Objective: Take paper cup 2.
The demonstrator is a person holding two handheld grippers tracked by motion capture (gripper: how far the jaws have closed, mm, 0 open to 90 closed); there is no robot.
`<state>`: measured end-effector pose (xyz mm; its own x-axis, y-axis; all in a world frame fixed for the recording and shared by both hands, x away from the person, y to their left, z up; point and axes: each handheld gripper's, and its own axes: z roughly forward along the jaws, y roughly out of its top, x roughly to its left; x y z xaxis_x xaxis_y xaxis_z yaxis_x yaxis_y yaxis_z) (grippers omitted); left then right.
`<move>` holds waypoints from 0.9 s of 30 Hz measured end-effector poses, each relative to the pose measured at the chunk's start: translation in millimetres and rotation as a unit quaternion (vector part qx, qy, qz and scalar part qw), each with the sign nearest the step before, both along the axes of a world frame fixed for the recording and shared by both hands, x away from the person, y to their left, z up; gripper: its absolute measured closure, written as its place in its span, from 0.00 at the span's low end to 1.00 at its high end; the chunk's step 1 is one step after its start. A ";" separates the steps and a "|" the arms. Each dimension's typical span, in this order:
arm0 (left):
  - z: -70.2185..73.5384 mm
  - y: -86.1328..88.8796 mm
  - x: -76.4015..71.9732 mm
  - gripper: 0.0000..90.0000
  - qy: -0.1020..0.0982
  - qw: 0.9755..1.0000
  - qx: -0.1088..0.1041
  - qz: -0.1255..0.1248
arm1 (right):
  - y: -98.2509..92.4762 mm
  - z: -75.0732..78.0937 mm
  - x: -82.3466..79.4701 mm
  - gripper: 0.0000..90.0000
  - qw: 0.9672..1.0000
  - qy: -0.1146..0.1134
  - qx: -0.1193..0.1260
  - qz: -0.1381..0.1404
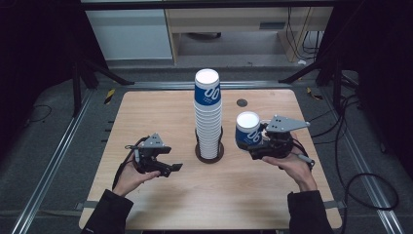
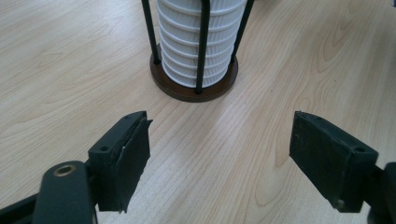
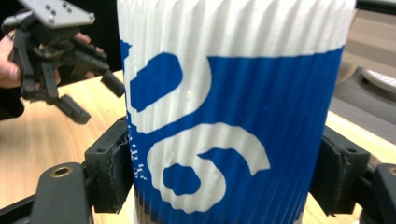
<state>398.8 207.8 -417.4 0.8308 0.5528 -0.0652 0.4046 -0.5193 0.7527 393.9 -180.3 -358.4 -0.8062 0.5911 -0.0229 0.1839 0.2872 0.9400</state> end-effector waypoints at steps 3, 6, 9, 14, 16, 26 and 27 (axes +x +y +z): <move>-0.9 -1.4 -0.6 0.22 0.002 1.000 -0.002 -0.008 | 2.1 -7.0 -0.6 0.24 1.000 0.006 -0.006 0.010; -3.0 -3.5 -0.4 0.22 0.005 1.000 0.002 -0.011 | 4.9 -11.5 -2.2 0.24 1.000 0.010 -0.018 0.020; -2.8 -4.0 -0.9 0.22 0.005 1.000 0.001 -0.013 | 7.6 -16.3 -4.6 0.24 0.999 0.015 -0.026 0.033; -0.2 -5.2 -2.9 0.22 0.003 1.000 0.001 -0.018 | 11.9 -26.4 -6.0 0.24 0.998 0.022 -0.051 0.042; 0.4 -6.0 -3.5 0.22 0.002 1.000 0.003 -0.022 | 14.0 -30.8 -6.4 0.24 0.997 0.027 -0.052 0.051; 2.0 -11.5 -7.7 0.22 0.006 0.999 0.007 -0.043 | 33.6 -51.4 -7.7 0.23 0.988 0.041 -0.114 0.093; 2.1 -11.9 -7.9 0.22 0.006 0.999 0.010 -0.046 | 36.5 -53.2 -7.9 0.23 0.987 0.041 -0.121 0.097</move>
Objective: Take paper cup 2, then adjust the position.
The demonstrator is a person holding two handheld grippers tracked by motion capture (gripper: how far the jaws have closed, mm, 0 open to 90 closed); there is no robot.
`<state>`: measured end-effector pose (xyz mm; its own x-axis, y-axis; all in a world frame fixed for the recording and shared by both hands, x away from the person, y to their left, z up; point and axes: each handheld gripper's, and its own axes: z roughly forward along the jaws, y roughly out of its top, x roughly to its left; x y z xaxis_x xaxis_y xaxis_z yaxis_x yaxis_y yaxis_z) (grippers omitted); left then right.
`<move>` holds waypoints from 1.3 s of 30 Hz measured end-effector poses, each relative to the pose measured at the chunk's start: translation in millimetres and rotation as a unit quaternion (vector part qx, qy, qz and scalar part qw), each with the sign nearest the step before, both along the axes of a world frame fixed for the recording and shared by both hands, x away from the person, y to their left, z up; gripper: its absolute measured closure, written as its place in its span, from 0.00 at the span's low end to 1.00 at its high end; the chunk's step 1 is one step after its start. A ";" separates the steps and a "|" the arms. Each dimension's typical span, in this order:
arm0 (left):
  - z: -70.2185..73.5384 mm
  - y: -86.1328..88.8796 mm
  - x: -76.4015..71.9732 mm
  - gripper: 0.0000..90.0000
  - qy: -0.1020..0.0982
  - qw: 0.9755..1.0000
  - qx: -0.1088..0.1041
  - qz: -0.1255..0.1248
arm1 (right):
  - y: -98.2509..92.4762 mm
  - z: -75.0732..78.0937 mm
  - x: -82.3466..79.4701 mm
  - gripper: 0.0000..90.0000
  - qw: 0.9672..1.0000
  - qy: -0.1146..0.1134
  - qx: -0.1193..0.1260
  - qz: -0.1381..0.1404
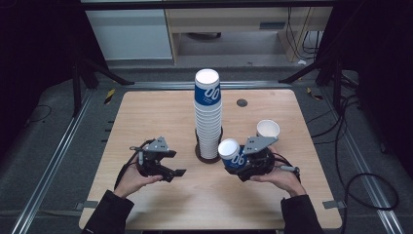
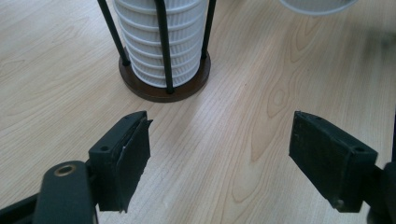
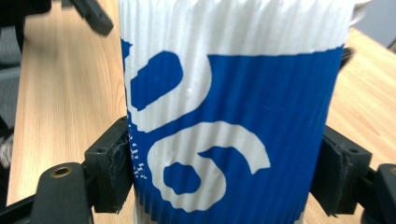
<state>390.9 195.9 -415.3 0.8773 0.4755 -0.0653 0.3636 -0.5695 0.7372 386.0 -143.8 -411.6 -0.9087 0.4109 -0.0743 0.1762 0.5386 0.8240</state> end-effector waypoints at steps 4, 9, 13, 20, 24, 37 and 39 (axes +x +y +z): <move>1.1 -2.8 -2.1 0.22 0.003 1.000 -0.004 -0.008 | 12.7 -7.0 -1.5 0.23 0.999 0.005 -0.022 0.023; 2.8 -6.4 -5.1 0.22 0.003 1.000 0.000 -0.020 | 23.9 -14.6 -1.4 0.23 0.998 0.005 -0.049 0.040; 4.0 -8.9 -7.2 0.21 0.003 1.000 0.003 -0.031 | 29.3 -17.7 -2.6 0.23 0.997 0.007 -0.059 0.049; 7.0 -16.1 -13.1 0.20 -0.004 0.999 0.005 -0.050 | 37.9 -22.8 -3.0 0.23 0.995 0.009 -0.071 0.067; 8.9 -18.6 -14.8 0.20 -0.005 0.998 0.000 -0.060 | 45.6 -26.5 -5.4 0.23 0.993 0.012 -0.082 0.080; 4.7 -34.7 -19.8 0.16 0.001 0.996 0.010 -0.085 | 64.0 -33.1 -9.8 0.23 0.989 0.015 -0.098 0.109; 4.4 -37.0 -20.8 0.16 0.002 0.996 0.012 -0.088 | 67.4 -34.5 -10.8 0.23 0.989 0.015 -0.100 0.112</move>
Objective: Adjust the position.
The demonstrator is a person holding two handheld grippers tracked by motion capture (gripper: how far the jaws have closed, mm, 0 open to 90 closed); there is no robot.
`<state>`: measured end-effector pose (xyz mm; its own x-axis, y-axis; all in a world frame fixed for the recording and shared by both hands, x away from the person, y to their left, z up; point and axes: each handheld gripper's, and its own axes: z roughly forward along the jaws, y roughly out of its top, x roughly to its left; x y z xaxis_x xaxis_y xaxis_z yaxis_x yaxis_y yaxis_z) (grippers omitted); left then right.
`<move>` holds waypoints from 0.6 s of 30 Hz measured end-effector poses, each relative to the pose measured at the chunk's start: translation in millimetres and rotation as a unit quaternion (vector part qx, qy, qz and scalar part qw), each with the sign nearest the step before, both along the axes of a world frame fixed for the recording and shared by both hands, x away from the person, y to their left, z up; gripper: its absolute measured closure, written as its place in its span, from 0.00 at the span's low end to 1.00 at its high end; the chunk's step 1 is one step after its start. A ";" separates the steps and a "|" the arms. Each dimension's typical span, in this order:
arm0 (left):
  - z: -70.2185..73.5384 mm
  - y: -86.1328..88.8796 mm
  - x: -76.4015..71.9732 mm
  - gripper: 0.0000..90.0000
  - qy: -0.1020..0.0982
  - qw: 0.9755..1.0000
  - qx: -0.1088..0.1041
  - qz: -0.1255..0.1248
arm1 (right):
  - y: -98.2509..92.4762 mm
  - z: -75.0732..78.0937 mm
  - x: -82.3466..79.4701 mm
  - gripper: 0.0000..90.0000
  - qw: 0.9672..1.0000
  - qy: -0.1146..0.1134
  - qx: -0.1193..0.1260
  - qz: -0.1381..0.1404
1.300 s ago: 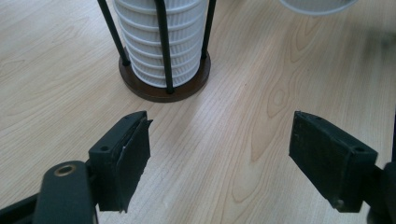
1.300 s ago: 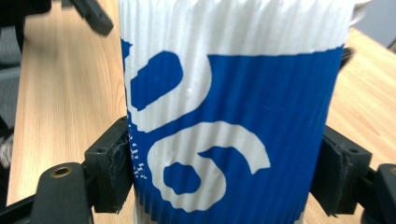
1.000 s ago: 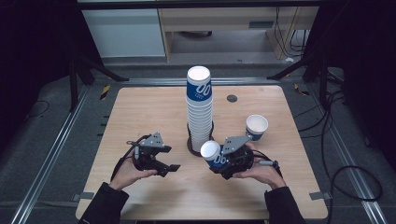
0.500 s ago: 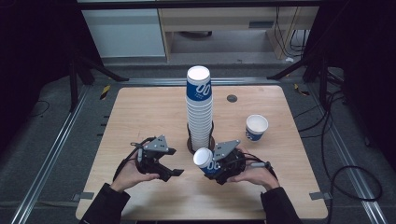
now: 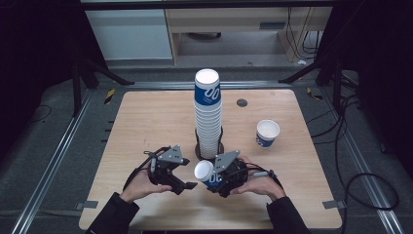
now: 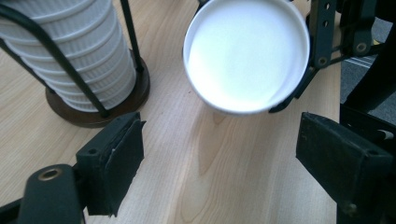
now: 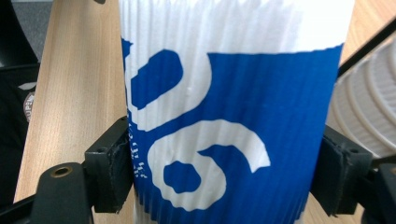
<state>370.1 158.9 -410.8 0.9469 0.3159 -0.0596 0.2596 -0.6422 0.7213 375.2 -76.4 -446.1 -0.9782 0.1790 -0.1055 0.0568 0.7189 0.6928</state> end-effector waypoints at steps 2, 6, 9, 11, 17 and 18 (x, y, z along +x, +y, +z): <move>-0.6 -2.1 -0.8 0.16 0.001 1.000 0.003 -0.004 | 2.8 -1.2 -0.8 0.23 1.000 0.000 -0.005 0.004; -3.1 -6.1 -1.2 0.16 0.005 1.000 0.008 -0.007 | 8.2 -3.2 -2.0 0.23 1.000 0.001 -0.010 0.010; -4.9 -8.2 -1.1 0.16 0.007 1.000 0.015 -0.011 | 12.5 -4.3 -2.4 0.23 1.000 -0.001 -0.012 0.017; -5.8 -9.6 -1.5 0.17 0.009 1.000 0.017 -0.013 | 15.2 -5.3 -3.7 0.23 1.000 0.000 -0.017 0.018; -8.4 -14.2 -2.9 0.18 0.014 0.999 0.022 -0.024 | 23.0 -6.9 -7.6 0.23 0.999 -0.003 -0.022 0.026; -8.5 -14.7 -3.1 0.17 0.014 0.999 0.024 -0.026 | 24.1 -6.8 -8.0 0.23 0.999 -0.004 -0.024 0.029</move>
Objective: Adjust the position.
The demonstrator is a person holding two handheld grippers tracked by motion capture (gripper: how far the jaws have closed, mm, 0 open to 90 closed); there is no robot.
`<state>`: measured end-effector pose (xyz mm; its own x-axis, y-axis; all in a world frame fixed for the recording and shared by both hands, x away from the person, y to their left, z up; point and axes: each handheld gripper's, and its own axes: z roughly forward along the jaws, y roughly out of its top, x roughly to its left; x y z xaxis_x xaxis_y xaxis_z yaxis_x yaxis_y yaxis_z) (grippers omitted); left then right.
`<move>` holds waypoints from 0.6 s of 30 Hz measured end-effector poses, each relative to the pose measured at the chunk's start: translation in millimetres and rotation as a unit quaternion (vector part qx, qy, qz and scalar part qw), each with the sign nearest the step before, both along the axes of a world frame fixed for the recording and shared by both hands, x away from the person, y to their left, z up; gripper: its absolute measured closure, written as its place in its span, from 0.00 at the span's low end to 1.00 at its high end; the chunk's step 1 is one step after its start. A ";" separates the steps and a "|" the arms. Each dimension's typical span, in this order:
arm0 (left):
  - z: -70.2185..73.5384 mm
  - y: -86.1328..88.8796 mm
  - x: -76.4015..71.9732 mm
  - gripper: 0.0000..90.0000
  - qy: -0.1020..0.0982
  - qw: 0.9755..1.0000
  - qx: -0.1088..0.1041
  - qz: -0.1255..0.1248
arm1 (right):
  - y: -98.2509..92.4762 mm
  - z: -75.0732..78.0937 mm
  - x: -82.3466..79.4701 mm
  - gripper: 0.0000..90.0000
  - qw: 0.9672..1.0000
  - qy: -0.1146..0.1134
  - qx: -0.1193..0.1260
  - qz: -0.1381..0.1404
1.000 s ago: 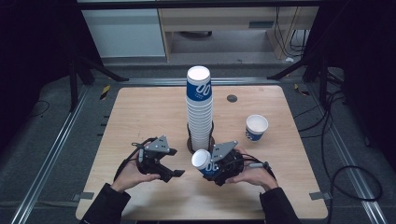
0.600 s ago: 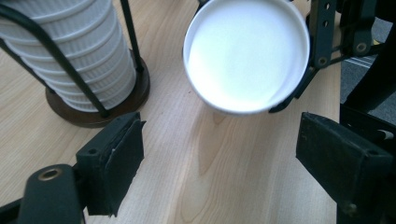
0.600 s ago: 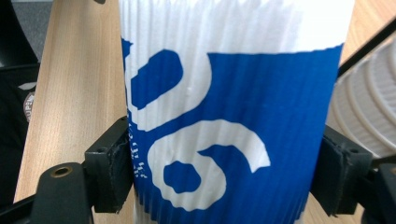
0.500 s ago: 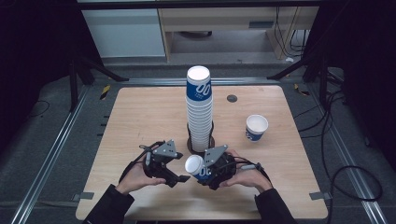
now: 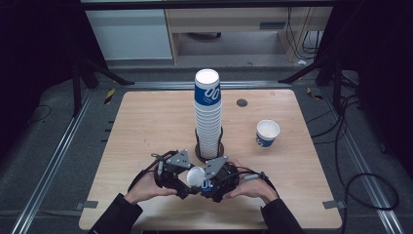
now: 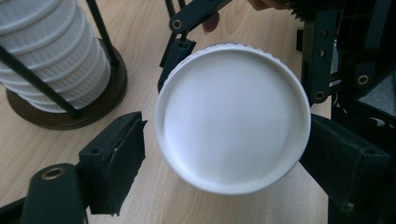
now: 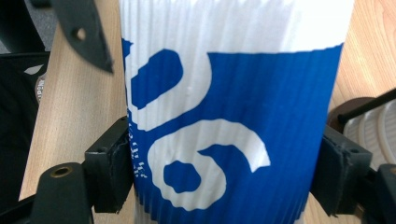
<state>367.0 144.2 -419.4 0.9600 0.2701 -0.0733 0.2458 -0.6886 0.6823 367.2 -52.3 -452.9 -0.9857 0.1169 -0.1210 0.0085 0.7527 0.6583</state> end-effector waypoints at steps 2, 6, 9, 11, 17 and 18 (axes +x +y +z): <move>-0.6 -0.9 -0.5 0.18 0.000 1.000 -0.001 -0.001 | 1.5 0.1 -0.6 0.23 1.000 0.001 0.001 0.000; -1.0 -3.0 -1.5 0.20 0.002 1.000 0.000 -0.001 | 3.8 0.3 -1.0 0.23 1.000 0.001 0.002 0.001; -1.9 -4.1 -1.8 0.22 0.005 1.000 0.003 -0.003 | 5.4 0.1 -2.1 0.23 1.000 0.001 0.002 0.001; -2.6 -4.9 -2.1 0.23 0.007 1.000 0.004 -0.003 | 6.3 0.5 -2.2 0.23 1.000 0.003 0.002 0.002; -2.4 -4.4 -2.0 0.27 0.010 1.000 0.002 0.001 | 8.2 1.6 -2.5 0.23 1.000 0.004 0.007 0.005; -2.0 -4.1 -2.0 0.28 0.010 1.000 0.002 0.002 | 8.0 1.7 -2.6 0.23 1.000 0.007 0.006 0.002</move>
